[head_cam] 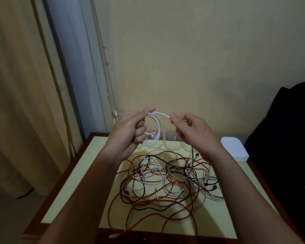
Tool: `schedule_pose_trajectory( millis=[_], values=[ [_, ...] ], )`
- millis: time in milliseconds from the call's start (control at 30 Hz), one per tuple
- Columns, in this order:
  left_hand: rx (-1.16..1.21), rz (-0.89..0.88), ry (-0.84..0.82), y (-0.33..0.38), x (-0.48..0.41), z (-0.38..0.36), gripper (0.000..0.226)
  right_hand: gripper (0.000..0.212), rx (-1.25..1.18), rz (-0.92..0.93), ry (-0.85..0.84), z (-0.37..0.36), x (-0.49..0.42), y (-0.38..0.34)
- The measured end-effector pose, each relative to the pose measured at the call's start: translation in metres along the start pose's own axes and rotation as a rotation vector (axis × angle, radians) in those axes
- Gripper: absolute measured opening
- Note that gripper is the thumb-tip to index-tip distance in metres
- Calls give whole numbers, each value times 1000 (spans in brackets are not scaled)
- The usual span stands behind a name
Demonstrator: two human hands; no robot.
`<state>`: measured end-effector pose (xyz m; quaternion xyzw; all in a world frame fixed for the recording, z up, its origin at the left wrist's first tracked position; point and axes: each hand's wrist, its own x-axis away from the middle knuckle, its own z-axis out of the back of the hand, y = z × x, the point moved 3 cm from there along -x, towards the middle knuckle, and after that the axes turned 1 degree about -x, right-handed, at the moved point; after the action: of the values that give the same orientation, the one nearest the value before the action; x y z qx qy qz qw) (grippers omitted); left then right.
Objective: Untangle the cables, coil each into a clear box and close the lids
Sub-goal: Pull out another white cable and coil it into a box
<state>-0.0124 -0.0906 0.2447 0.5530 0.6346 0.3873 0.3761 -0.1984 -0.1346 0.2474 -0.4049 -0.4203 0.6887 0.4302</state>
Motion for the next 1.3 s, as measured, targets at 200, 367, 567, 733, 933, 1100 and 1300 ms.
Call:
schedule_pose_trajectory(
  millis=[200, 367, 567, 733, 933, 1100, 1300],
  values=[
    [372, 54, -54, 14, 4, 7, 20, 28, 73, 27, 283, 27, -1, 14],
    [670, -24, 35, 32, -3, 37, 15, 33, 327, -69, 430, 55, 10, 67],
    [637, -62, 148, 19, -6, 31, 19, 34, 473, -56, 303, 38, 35, 97],
    [115, -251, 329, 13, -1, 18, 29, 38, 699, 10, -59, 12, 47, 95],
    [-340, -307, 319, -6, 4, 5, 28, 46, 606, 85, -273, -18, 61, 68],
    [-385, -248, 270, -21, 7, 0, 27, 65, -68, -121, -298, -33, 71, 42],
    [-496, -206, 228, -33, 8, -2, 25, 68, -593, -268, -377, -52, 70, 30]
  ],
)
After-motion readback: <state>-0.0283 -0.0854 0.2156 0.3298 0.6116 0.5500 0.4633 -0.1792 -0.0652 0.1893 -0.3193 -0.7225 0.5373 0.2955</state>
